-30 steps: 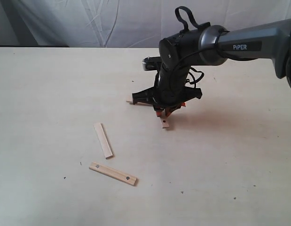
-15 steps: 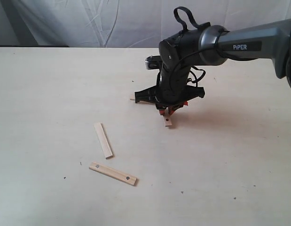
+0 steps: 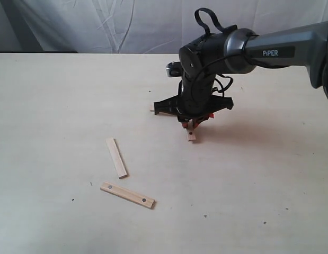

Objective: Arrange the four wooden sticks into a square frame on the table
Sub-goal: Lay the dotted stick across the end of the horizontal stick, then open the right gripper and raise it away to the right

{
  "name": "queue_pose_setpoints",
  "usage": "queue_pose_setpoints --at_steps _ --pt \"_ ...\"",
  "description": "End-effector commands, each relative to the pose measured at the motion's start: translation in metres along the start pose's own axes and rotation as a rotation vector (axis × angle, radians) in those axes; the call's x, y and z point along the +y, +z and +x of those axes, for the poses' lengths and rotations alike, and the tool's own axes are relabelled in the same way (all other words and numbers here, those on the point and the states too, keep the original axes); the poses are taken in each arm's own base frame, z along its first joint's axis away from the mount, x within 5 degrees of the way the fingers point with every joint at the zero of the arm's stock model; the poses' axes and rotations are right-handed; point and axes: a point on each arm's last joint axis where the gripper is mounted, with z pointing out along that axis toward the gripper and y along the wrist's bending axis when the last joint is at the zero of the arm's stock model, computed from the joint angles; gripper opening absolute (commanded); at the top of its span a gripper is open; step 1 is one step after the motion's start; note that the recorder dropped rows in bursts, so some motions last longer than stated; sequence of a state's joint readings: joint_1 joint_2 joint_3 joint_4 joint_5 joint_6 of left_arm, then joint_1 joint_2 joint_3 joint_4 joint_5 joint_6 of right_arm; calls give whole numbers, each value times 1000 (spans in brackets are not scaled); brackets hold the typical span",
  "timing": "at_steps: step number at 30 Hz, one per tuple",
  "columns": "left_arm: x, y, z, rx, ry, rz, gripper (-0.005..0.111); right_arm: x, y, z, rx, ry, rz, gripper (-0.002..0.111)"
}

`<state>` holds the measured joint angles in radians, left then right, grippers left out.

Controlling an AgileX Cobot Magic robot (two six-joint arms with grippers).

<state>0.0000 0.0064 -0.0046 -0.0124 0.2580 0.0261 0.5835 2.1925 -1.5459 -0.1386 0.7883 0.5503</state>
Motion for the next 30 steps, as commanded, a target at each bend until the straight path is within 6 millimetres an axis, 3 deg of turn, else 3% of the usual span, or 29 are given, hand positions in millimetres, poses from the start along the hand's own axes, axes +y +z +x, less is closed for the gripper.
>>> queue_pose_setpoints --at_steps 1,3,8,13,15,17,18,19,30 --pt "0 0 1 -9 -10 -1 0 -2 -2 -2 -8 21 11 2" --pt "0 0 1 -9 -10 -1 0 -2 -2 -2 -9 27 11 10" --pt "0 0 1 -9 -10 -1 0 -2 -2 -2 -7 41 12 42" --pt "0 0 1 -9 -10 -1 0 -3 -22 -4 -24 56 0 46" --pt "0 0 1 -9 -10 -1 0 -7 -46 -4 -27 40 6 44" --pt "0 0 1 -9 -10 -1 0 -23 -65 -5 -6 41 29 27" --pt "0 0 1 -9 -10 -1 0 -37 -73 -2 12 59 46 10" --pt "0 0 1 -9 -10 -1 0 -43 -76 0 13 63 49 2" --pt "0 0 1 -9 -10 -1 0 -174 -110 63 0 158 -7 0"
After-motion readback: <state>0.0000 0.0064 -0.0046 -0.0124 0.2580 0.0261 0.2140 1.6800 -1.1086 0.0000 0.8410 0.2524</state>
